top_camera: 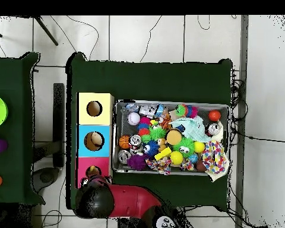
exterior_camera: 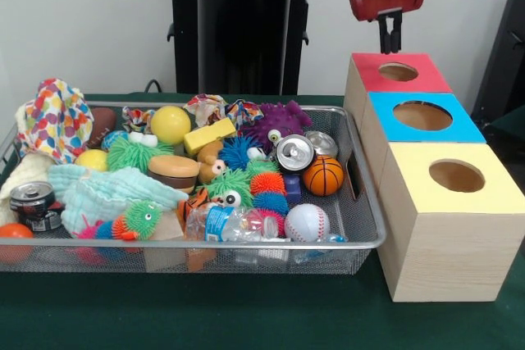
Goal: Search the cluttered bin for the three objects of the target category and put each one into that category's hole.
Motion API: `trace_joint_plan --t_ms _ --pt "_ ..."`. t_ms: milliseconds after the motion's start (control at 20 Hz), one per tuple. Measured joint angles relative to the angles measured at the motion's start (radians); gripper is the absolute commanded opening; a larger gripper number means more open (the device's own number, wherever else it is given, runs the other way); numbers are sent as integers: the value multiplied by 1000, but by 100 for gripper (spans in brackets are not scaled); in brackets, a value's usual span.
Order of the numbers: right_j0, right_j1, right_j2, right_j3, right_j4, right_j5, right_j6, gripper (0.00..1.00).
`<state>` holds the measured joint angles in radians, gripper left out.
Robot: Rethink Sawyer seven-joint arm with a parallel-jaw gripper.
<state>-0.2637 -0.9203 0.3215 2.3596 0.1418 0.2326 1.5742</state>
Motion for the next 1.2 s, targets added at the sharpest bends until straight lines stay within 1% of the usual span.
trace_joint_plan --t_ms 200,250,350,450,550,650,700,750,1200 --pt "19 -6 -24 -13 -1 56 0 0" --pt "28 -5 -41 -32 -5 99 0 0" --pt "31 -4 -50 -49 -14 127 0 0" --pt "30 4 -65 -87 -41 169 0 0" --pt "29 11 -72 -109 -57 187 0 0" --pt "26 17 -77 -130 -72 199 0 0" --pt "17 28 -82 -160 -90 208 0 0" --pt "11 34 -82 -173 -97 209 0 0" --pt "-49 84 -83 -264 -152 209 0 0"
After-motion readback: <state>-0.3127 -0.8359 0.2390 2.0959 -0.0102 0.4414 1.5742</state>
